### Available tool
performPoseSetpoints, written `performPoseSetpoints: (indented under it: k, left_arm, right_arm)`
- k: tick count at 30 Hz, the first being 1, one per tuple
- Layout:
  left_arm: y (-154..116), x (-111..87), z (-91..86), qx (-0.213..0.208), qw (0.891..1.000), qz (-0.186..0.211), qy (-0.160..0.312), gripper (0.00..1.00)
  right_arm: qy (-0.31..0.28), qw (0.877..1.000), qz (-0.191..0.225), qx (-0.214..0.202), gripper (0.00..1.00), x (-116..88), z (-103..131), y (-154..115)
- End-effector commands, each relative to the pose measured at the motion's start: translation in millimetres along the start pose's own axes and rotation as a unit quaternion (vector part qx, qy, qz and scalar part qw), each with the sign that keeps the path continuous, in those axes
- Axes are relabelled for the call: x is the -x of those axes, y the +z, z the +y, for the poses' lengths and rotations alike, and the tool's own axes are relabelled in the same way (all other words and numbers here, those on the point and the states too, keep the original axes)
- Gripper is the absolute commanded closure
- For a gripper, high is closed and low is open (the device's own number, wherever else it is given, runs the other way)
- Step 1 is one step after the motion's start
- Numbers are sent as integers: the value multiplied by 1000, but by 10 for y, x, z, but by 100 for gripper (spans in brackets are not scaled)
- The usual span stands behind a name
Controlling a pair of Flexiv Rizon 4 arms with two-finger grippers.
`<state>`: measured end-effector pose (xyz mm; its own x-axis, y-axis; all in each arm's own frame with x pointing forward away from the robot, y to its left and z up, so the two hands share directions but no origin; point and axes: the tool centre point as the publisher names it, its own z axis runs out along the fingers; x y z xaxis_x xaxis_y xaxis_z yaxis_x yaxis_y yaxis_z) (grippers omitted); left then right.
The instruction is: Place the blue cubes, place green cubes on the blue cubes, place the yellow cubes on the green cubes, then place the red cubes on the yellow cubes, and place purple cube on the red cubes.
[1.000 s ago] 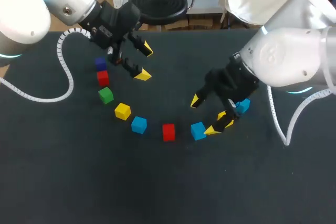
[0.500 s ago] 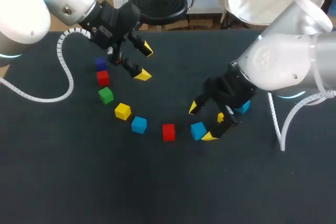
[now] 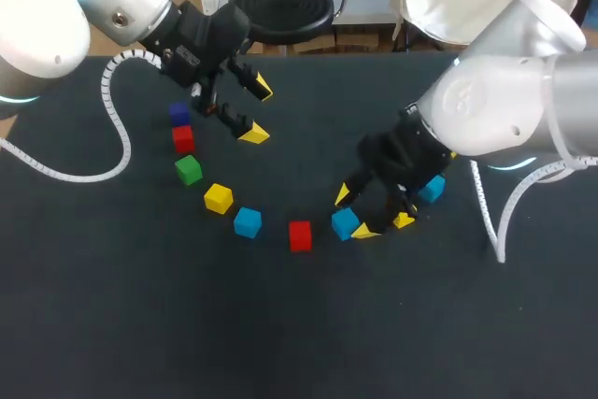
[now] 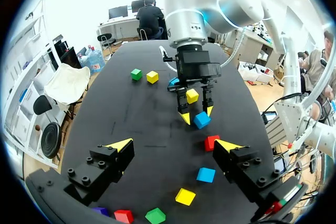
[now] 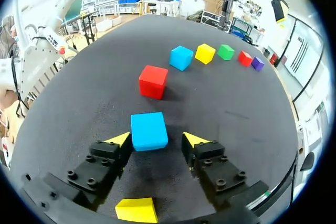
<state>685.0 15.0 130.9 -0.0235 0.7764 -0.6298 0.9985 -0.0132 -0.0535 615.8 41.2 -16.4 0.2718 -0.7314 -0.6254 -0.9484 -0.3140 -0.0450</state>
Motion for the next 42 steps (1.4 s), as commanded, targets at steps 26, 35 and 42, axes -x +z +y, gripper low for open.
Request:
performPoseSetpoints:
  k: [26, 35, 42]
  left_arm:
    - [-1, 3, -2, 0, 1000, 1, -1, 0]
    - [-1, 3, -2, 0, 1000, 1, -1, 0]
    - [-1, 3, -2, 0, 1000, 1, -1, 0]
  right_arm:
    - [-28, 999, 6, 31, 51, 78, -72, 15]
    - [-9, 1000, 9, 18, 100, 77, -22, -39]
    - [57, 997, 17, -41, 100, 163, -39, -230]
